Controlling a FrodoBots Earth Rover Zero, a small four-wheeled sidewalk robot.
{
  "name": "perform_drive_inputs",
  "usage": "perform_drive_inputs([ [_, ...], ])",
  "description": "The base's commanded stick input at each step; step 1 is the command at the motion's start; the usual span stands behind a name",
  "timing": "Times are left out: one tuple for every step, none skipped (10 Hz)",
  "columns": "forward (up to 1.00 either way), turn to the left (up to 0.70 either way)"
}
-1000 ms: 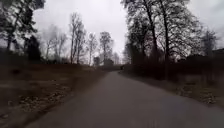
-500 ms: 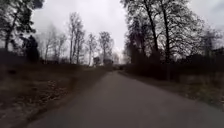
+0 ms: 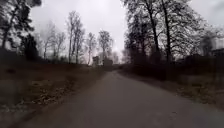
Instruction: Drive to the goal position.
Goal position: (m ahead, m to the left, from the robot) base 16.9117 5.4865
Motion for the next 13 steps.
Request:
perform_drive_inputs([
  [0.70,0.00],
  [0.70,0.00],
  [0.70,0.00],
  [0.70,0.00],
  [0.70,0.00],
  [0.70,0.00],
  [0.70,0.00],
  [0.70,0.00],
  [0.70,0.00],
  [0.70,0.00],
  [0.70,0.00],
  [0.70,0.00],
  [0.70,0.00],
])
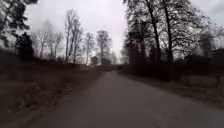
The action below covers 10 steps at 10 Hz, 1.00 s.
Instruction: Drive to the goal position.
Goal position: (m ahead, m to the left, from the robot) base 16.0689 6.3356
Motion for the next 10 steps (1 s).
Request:
perform_drive_inputs([
  [0.70,0.00],
  [0.70,0.00],
  [0.70,0.00],
  [0.70,0.00],
  [0.70,0.00],
  [0.70,0.04],
  [0.70,0.10],
  [0.70,0.14],
  [0.70,0.13],
  [0.70,0.08],
])
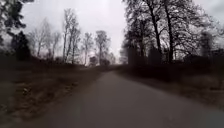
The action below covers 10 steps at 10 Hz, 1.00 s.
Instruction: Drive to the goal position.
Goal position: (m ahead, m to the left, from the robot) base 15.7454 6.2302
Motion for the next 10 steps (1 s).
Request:
perform_drive_inputs([
  [0.70,0.04],
  [0.70,0.00],
  [0.70,0.00],
  [0.70,0.00],
  [0.70,0.00],
  [0.70,0.00],
  [0.70,0.00],
  [0.70,0.00],
  [0.70,0.00],
  [0.70,0.00],
])
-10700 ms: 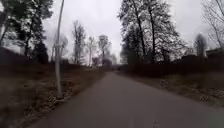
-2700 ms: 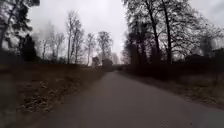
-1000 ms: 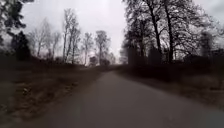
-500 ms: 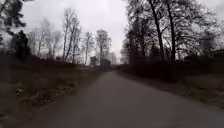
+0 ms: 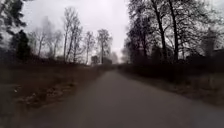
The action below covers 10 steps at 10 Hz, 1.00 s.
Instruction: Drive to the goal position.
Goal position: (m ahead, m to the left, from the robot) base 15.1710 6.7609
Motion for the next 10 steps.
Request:
perform_drive_inputs([
  [0.70,0.04],
  [0.70,0.09],
  [0.70,0.11],
  [0.70,0.13],
  [0.70,0.11],
  [0.70,0.07],
  [0.70,0.02],
  [0.70,0.00],
  [0.70,0.00],
  [0.70,0.00],
])
